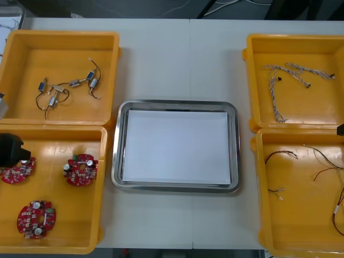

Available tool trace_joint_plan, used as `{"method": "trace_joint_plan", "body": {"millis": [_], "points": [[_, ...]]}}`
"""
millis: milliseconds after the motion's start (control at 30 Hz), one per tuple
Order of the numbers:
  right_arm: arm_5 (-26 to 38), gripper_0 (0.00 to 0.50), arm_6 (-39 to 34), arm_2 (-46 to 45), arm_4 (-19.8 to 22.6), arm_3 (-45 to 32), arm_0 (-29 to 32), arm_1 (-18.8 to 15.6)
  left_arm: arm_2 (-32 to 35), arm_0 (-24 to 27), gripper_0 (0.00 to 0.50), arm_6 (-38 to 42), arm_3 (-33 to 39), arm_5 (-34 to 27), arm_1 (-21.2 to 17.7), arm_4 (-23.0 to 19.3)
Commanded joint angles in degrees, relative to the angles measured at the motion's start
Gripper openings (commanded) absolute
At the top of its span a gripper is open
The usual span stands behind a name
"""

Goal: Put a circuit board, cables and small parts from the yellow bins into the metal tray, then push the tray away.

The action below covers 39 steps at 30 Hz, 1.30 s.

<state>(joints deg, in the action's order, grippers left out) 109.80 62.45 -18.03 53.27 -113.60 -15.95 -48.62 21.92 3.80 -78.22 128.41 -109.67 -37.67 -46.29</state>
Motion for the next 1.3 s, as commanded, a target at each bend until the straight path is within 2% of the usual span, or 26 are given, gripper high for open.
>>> {"method": "trace_joint_plan", "body": {"millis": [33,267,400,567,700,867,1200,1300], "points": [[0.2,0.5,-2.86,-3.94,-1.07,-1.72,2.59,-0.59,2.08,-5.65,0.5,-2.47,4.83,-0.33,-2.67,1.02],[0.2,0.5,-10.33,-6.84,-4.14,-1.72,6.02,-0.59,2.08,-10.75,0.5,0.61,6.06,-0.33,-2.58,1.81],[0.2,0.5,-13.41,-7.63,-6.16,-1.72,7.34,-0.59,0.85,-10.92,0.5,6.32,6.41,-0.33,-2.06,2.52],[0.2,0.5,-14.47,-8.77,-6.43,-0.75,8.39,-0.59,0.85,-10.84,0.5,13.44,6.68,-0.33,-0.48,3.66],[0.2,0.5,-13.59,-9.39,-6.08,1.18,9.36,-0.59,0.41,-10.75,0.5,18.28,6.68,-0.33,0.32,5.33],[-0.12,0.5,-11.83,-8.95,-5.2,2.85,12.35,-0.59,-0.12,-10.22,0.5,28.82,6.76,-0.33,2.6,10.08],[-6.71,0.5,-5.41,-7.28,-3.7,2.33,19.82,-0.24,-4.52,-8.02,0.5,44.2,7.03,-0.33,5.59,20.62],[-8.29,0.5,-2.69,-6.93,-3.35,2.41,21.14,0.2,-5.57,-7.67,0.5,48.42,7.03,-0.33,6.47,22.03]]}}
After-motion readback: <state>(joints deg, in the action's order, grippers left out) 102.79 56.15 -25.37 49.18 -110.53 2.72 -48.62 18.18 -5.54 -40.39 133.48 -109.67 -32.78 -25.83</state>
